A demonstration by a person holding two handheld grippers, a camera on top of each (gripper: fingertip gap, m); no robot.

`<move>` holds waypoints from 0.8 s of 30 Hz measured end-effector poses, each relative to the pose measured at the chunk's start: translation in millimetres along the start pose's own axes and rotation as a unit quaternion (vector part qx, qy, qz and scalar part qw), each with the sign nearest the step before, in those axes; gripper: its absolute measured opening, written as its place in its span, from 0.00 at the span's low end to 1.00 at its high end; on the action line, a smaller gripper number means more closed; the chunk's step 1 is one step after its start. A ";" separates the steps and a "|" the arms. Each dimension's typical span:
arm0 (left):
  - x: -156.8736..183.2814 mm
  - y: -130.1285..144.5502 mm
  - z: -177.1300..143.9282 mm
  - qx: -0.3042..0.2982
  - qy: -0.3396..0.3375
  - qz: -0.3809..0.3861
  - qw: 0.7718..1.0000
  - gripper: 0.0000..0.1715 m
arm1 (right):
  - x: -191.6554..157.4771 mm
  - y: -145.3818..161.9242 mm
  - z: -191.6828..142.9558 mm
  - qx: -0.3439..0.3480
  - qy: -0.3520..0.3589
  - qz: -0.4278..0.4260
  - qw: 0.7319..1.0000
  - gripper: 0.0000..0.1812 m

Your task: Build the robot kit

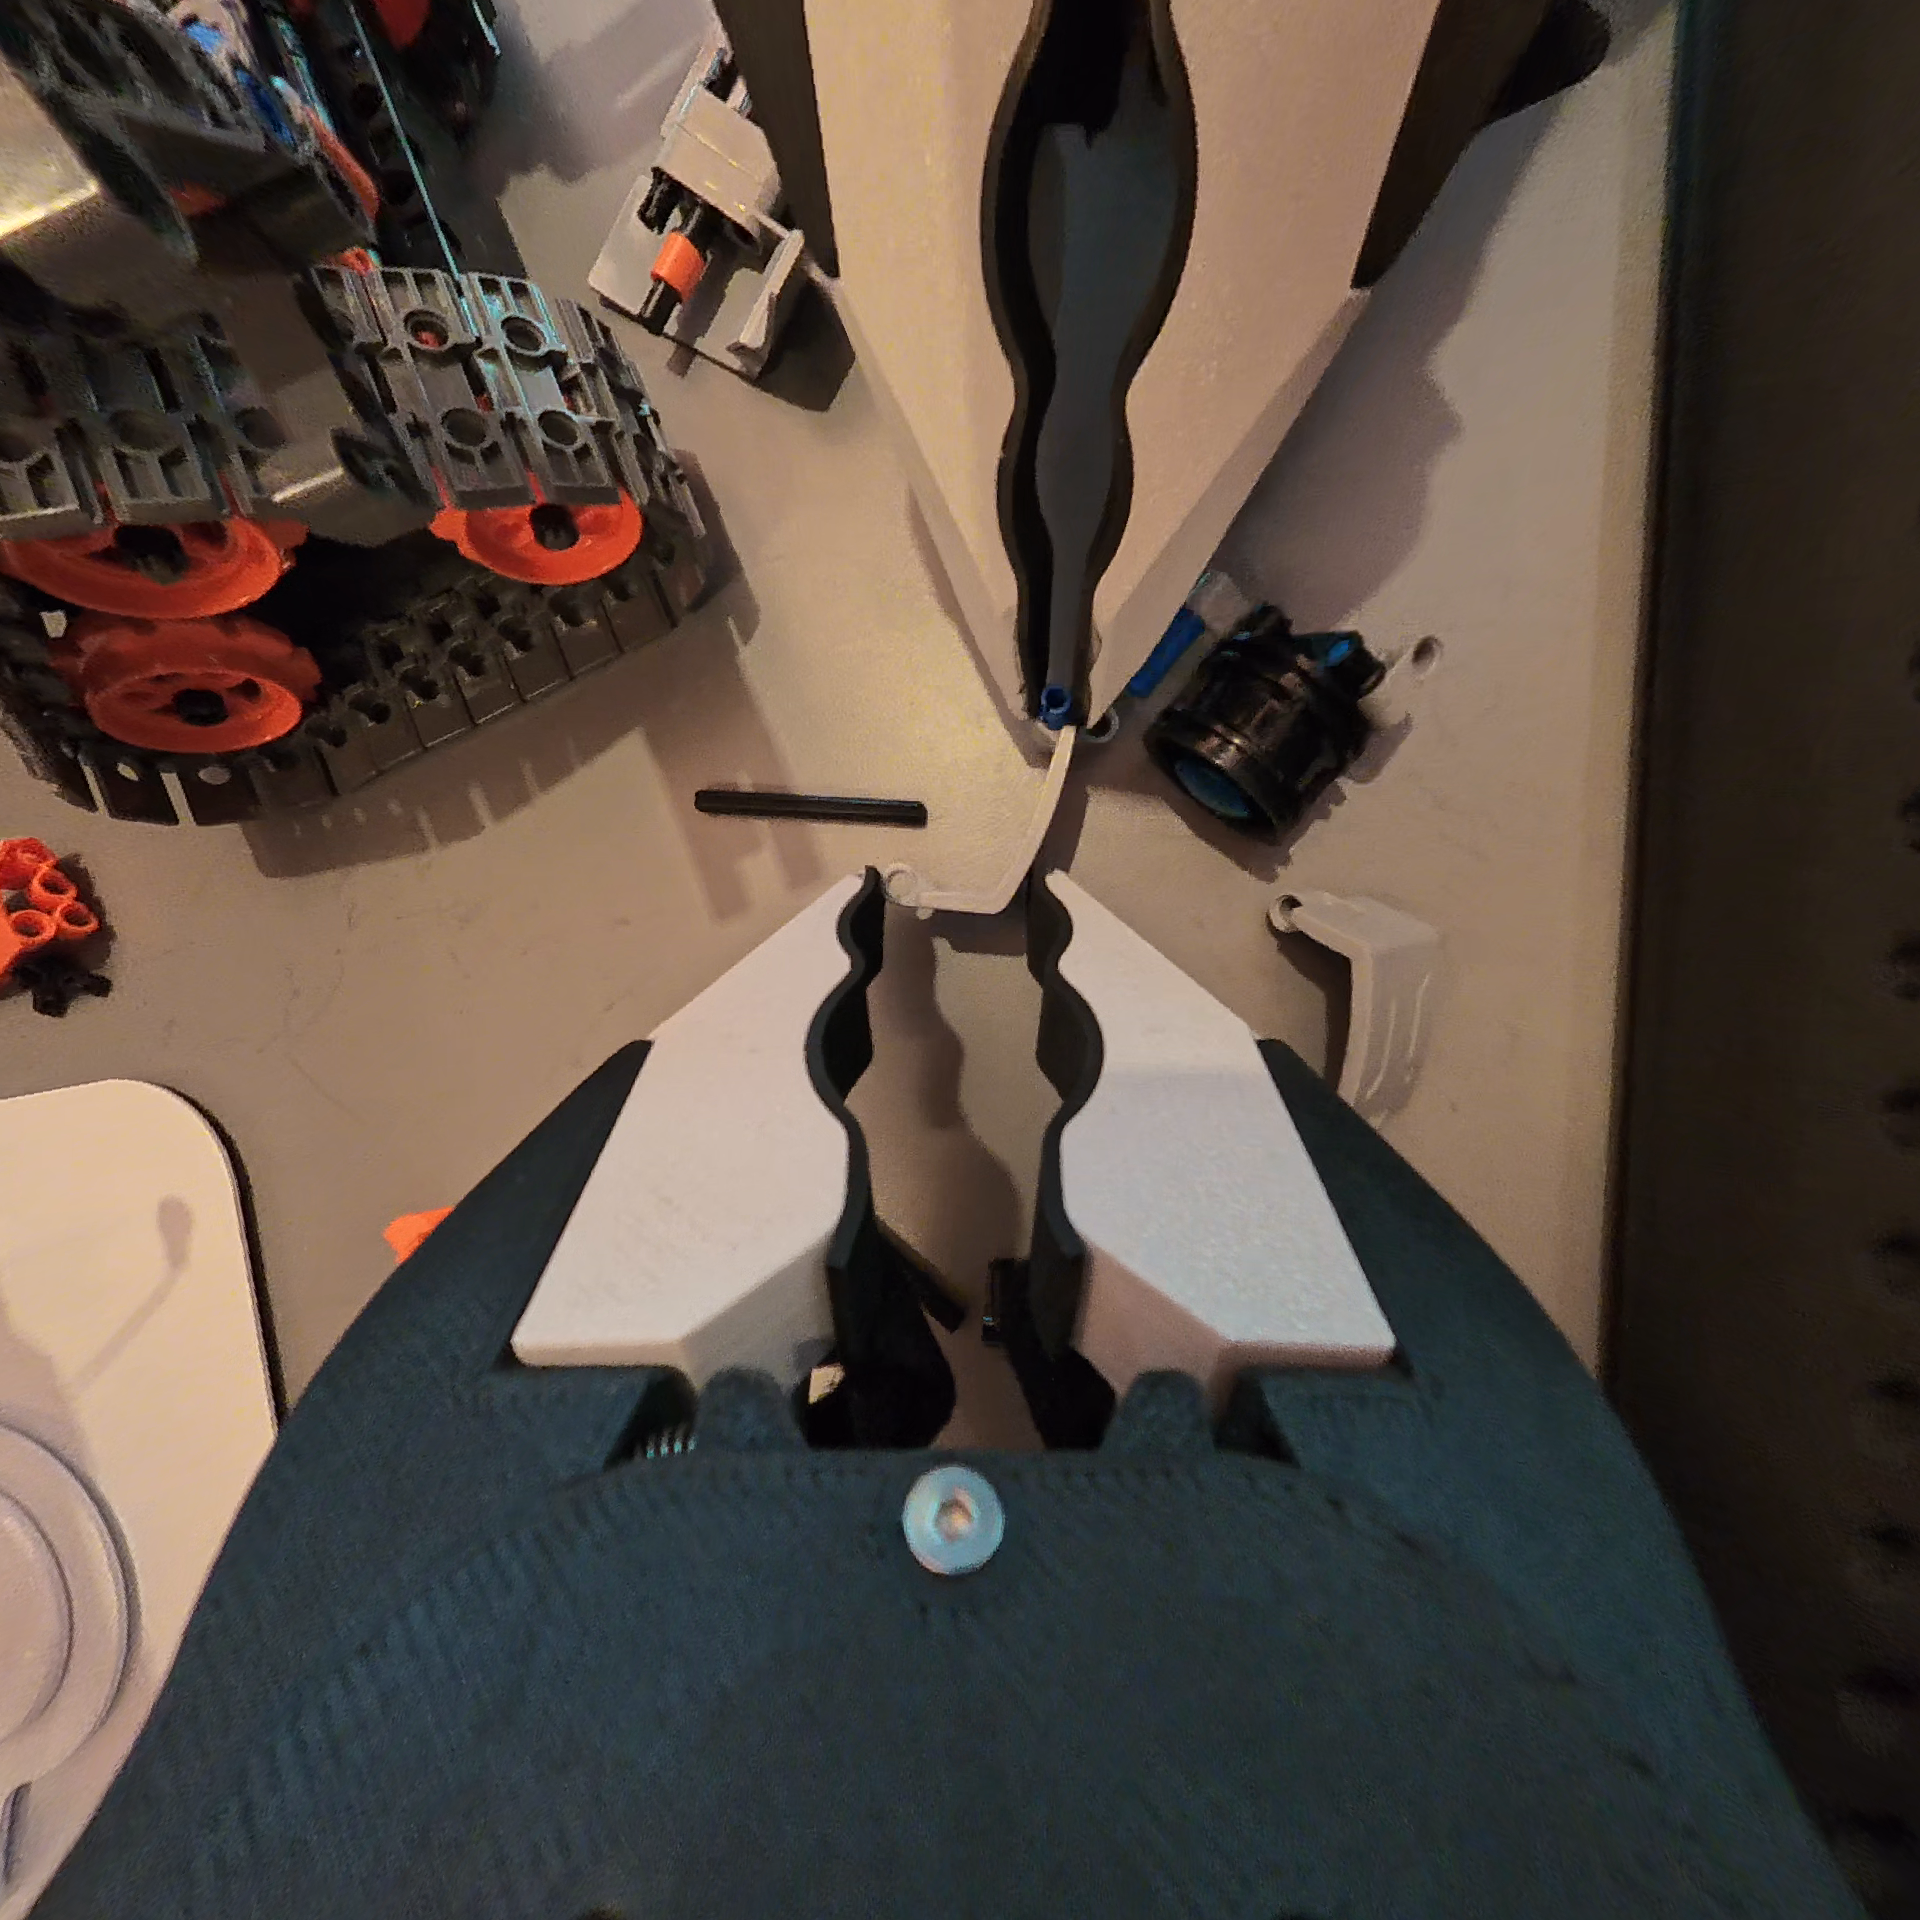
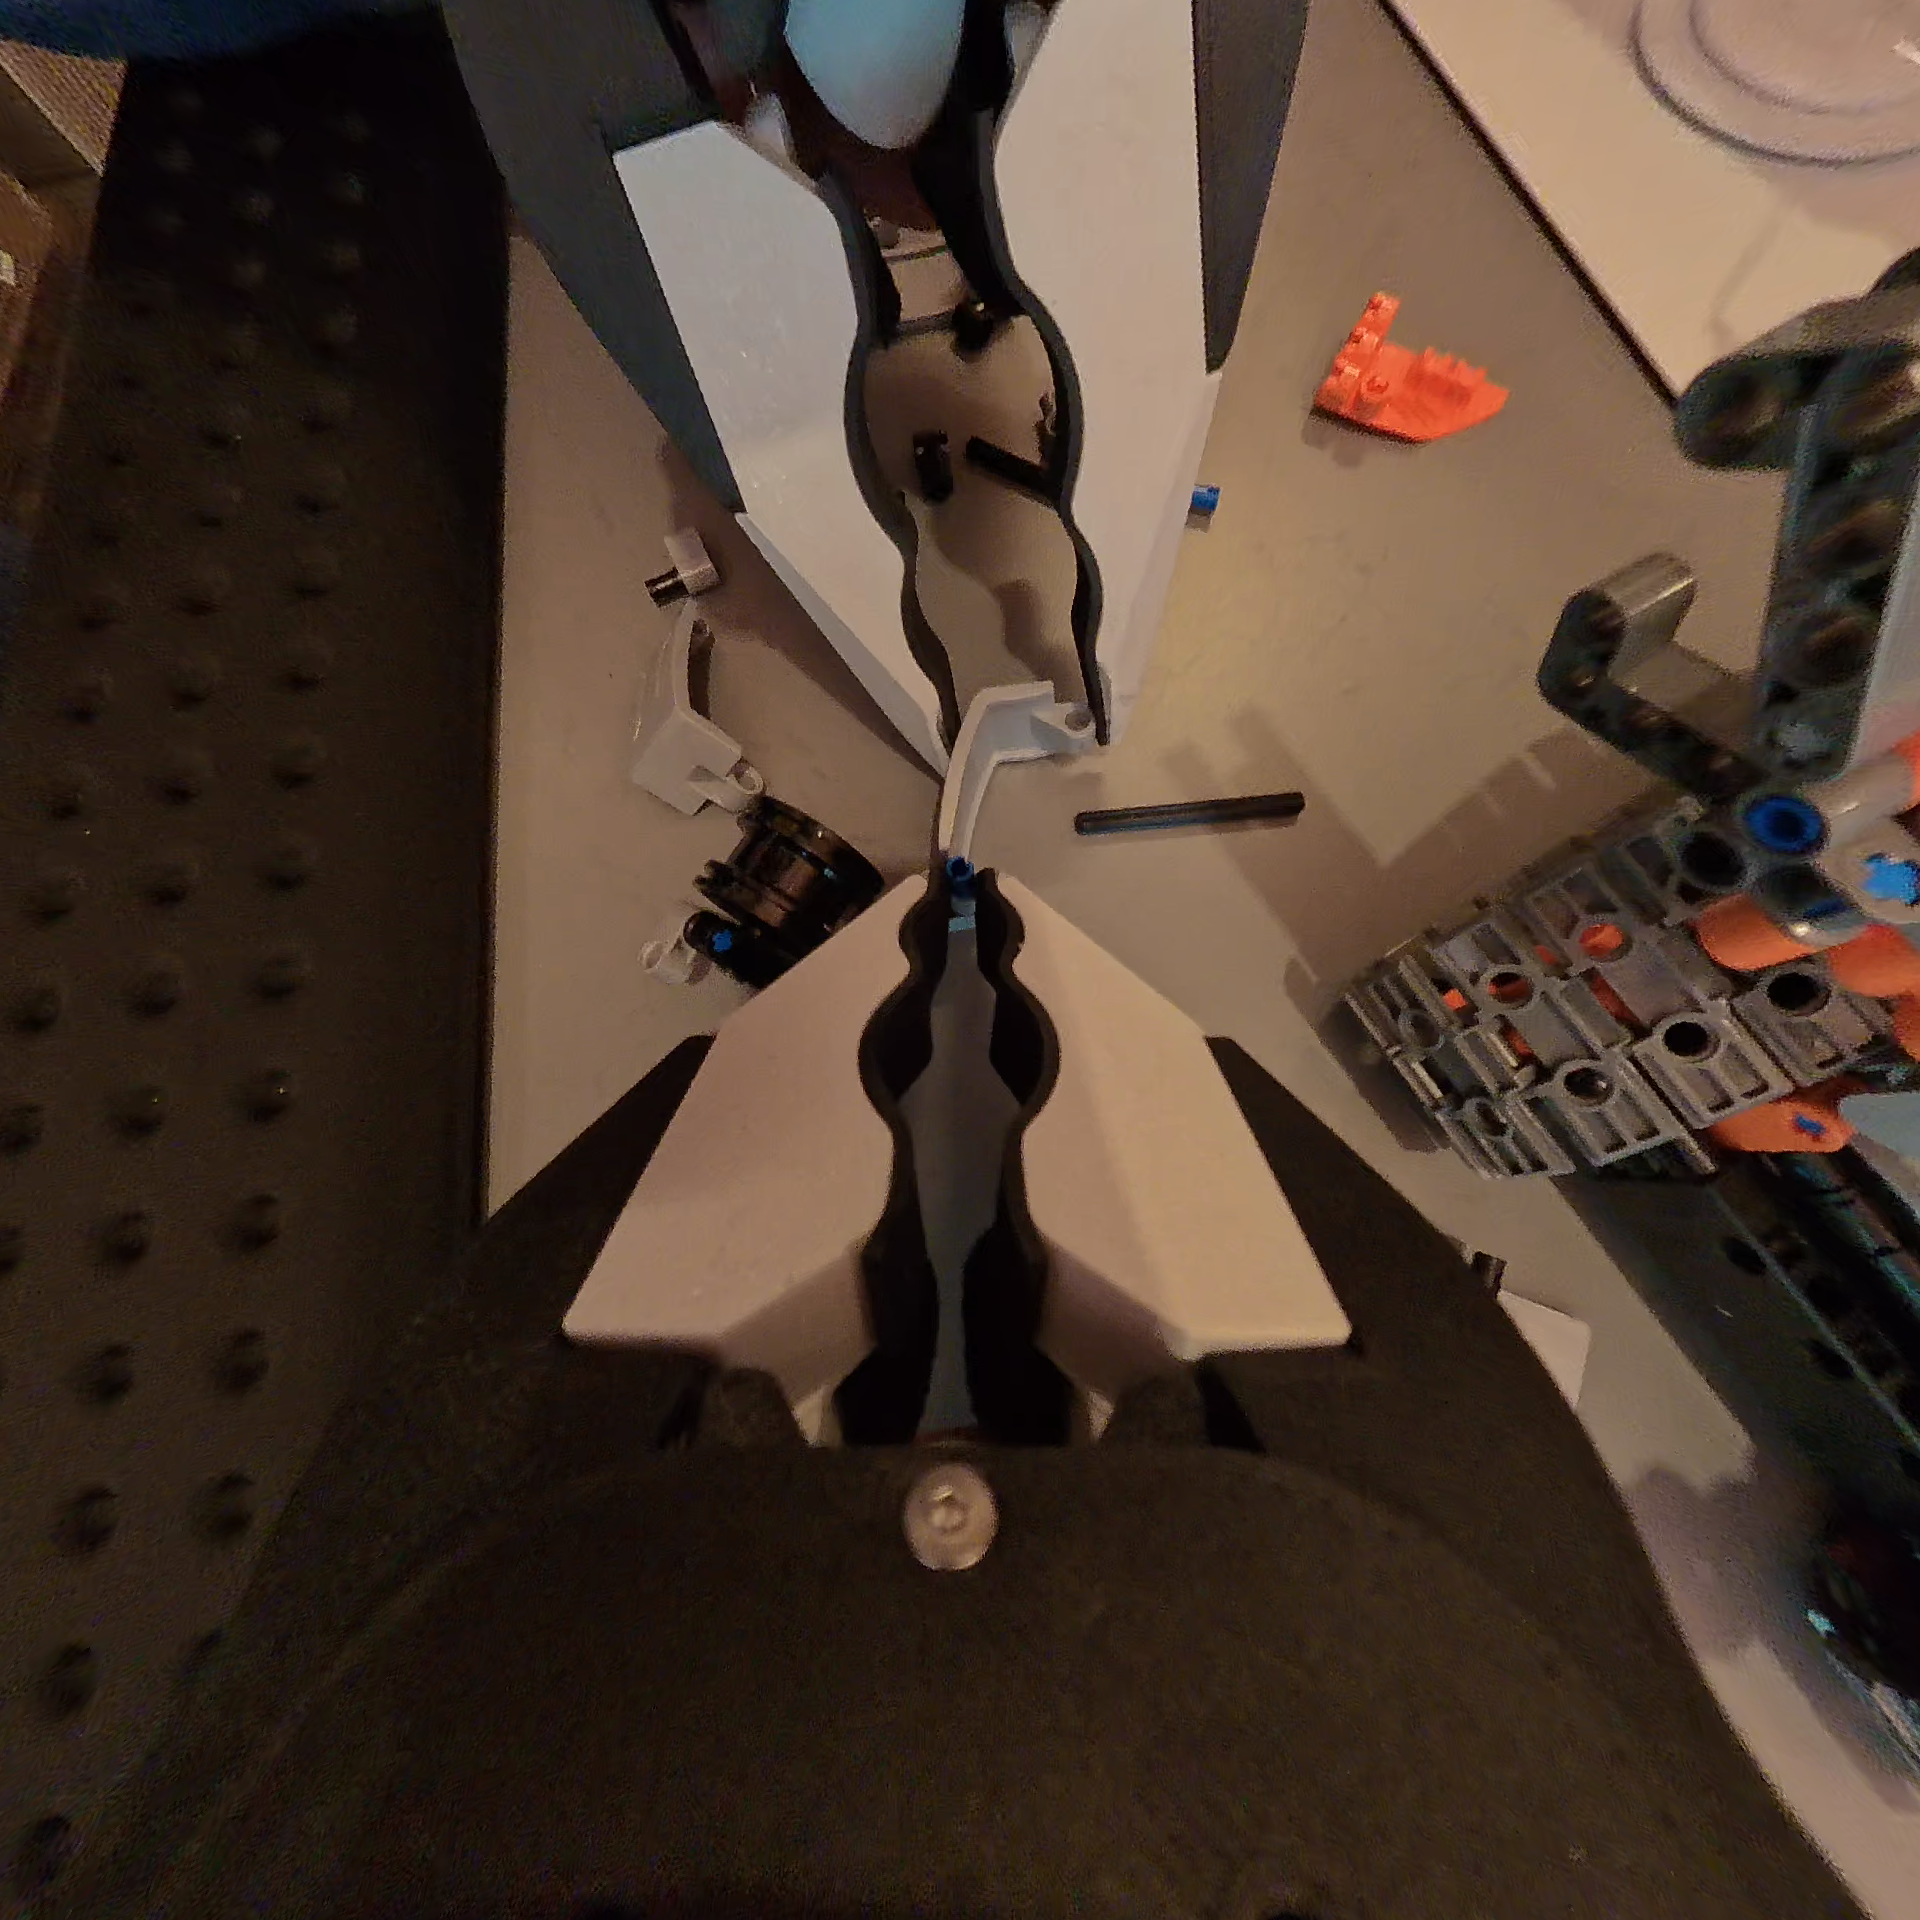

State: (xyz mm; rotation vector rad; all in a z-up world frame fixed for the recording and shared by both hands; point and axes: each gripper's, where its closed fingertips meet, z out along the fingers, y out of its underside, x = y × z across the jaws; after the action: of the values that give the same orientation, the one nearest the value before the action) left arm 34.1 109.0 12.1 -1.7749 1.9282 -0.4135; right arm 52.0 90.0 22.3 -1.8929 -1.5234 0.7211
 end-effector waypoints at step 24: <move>-14.1 -18.3 -51.9 0.160 0.019 -0.145 0.976 0.14 | 13.4 -53.3 -7.4 0.038 0.087 -0.020 0.995 0.08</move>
State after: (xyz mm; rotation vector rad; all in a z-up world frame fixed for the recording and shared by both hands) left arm 22.2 115.7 67.2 -1.8388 1.5206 -0.8151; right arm 25.1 111.0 66.0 -1.8124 -1.4013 0.5724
